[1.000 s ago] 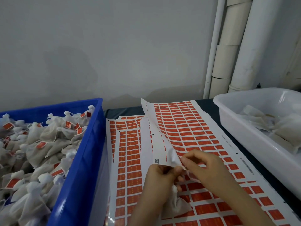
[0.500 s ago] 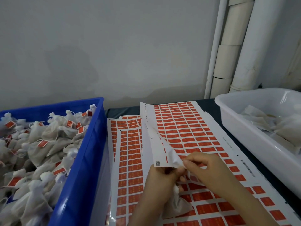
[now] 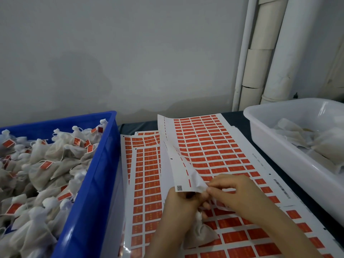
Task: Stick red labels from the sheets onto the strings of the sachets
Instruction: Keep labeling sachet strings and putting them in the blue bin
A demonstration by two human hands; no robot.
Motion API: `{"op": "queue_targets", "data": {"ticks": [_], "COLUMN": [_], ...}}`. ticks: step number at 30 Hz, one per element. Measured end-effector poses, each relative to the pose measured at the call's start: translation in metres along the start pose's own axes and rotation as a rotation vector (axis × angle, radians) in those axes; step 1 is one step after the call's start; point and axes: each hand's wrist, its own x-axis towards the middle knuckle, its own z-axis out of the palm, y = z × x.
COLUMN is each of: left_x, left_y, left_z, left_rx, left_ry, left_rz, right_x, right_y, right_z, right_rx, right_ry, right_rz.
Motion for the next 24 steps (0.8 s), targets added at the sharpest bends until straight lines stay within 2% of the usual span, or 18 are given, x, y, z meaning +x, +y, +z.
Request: {"op": "queue_targets", "data": {"ticks": [7,11,17,24], "left_x": [-0.002,-0.002,-0.001,0.000], "left_y": [0.006,0.003,-0.005,-0.007], "left_z": [-0.002,-0.002,-0.005,-0.008], "left_rx": [-0.078,-0.045,-0.004,-0.071], "left_ry": [0.016,0.015,0.016,0.002], "left_rz": [-0.028,-0.006,0.003,0.015], "right_x": [0.000,0.000,0.000,0.001], "right_y": [0.000,0.001,0.003,-0.003], "right_z": [0.001,0.002,0.001,0.000], "right_rx": [-0.062,-0.058,-0.014,0.011], "right_ry": [0.031,0.031,0.085,0.088], "right_rz": [-0.072,-0.075,-0.038,0.016]}}
